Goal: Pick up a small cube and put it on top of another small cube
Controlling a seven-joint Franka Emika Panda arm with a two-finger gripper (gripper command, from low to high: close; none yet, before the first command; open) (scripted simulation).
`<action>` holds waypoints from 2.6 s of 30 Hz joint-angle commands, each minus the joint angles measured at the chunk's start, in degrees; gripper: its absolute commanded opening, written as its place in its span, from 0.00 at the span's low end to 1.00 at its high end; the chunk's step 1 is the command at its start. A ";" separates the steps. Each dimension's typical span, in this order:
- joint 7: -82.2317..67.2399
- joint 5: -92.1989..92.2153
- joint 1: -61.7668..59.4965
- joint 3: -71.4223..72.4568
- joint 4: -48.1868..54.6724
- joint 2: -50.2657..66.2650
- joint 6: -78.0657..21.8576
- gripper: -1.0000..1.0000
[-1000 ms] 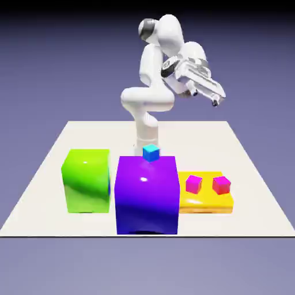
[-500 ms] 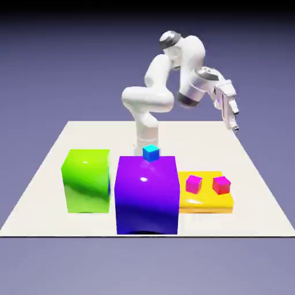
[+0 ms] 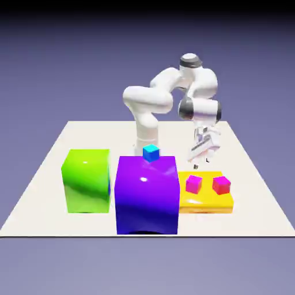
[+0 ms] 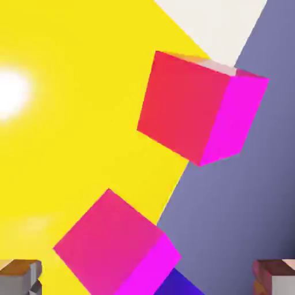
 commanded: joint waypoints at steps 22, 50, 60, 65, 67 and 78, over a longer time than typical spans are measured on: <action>15.24 -15.36 -5.99 38.40 0.45 -12.36 7.44 0.50; 1.81 -26.38 7.87 15.89 1.46 2.04 -22.77 0.00; -23.10 -32.44 7.81 3.82 3.75 19.16 -42.58 0.00; -29.57 -36.30 4.66 1.05 3.16 21.90 -42.56 0.00; -29.21 -36.56 2.59 2.36 4.15 21.84 -43.43 0.00; -27.76 -37.63 -5.90 7.73 8.20 21.64 -46.97 1.00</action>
